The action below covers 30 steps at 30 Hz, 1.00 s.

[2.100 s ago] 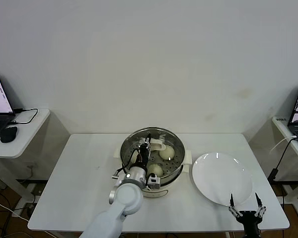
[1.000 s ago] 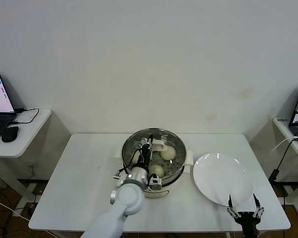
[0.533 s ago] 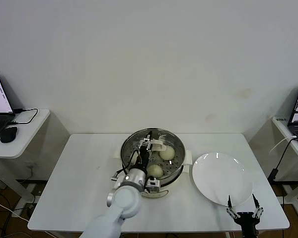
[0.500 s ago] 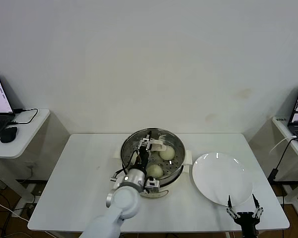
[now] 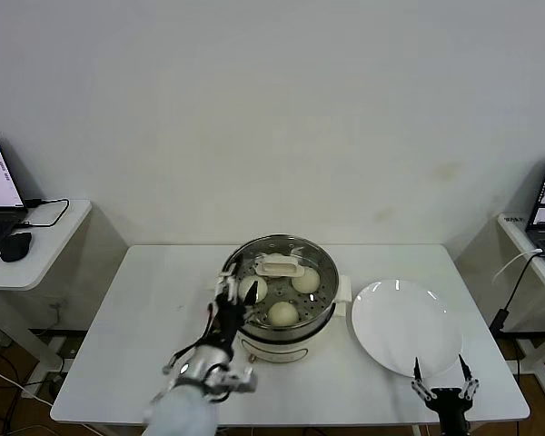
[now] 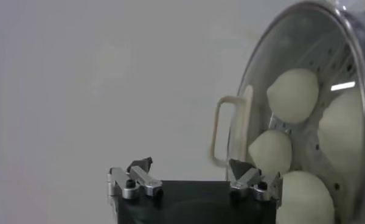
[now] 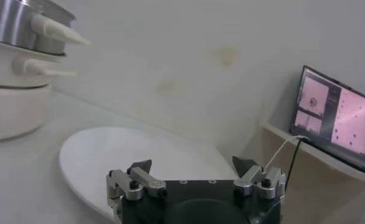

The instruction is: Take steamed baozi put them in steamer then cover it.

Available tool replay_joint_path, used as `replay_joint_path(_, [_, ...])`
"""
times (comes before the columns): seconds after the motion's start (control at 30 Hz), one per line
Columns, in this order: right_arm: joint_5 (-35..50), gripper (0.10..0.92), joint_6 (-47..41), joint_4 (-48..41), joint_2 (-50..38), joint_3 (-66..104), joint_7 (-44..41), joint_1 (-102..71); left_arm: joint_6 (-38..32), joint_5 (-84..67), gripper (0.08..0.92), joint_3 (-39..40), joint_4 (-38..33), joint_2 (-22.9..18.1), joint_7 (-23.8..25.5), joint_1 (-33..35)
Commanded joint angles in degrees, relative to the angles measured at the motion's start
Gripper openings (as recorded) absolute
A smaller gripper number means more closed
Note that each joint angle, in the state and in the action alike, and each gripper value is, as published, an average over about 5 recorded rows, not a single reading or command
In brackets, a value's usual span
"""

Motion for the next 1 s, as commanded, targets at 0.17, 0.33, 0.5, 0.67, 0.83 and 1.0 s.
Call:
replay_joint_path(0.17, [8.40,0.823,2.86,1.68,-3.56,-3.95,-0.70,-2.46,-23.59,-78.24,0.823,-30.34,-0.96,-1.18,-17.93,30.56])
replay_joint_path(0.33, [9.64,0.823,2.42,3.01,-5.17,-4.37,-2.17,-4.67,-27.41,-84.20,0.823,-29.20,1.51,-1.27,-15.42,34.59])
replay_joint_path(0.5, [9.40,0.823,2.87,3.66,-4.85,-5.15,-2.75,-5.80,-30.02,-81.40,0.823,-26.28,1.62,-2.29,-13.19,36.34])
replay_joint_path(0.67, [8.83,0.823,2.96,4.04,-4.35,-5.44,-2.66,-5.69,-30.93,-79.83,0.823,-24.98,0.41,-3.01,-11.90,36.26])
replay_joint_path(0.83, [8.84,0.823,2.82,4.14,-3.92,-6.04,-2.64,-5.59,-29.95,-78.60,0.823,-24.74,0.52,-3.25,-11.57,35.55])
replay_joint_path(1.0, [8.19,0.823,2.71,4.25,-3.37,-6.83,-2.61,-5.81,-29.60,-77.78,0.823,-25.28,2.28,-3.14,-11.84,34.32])
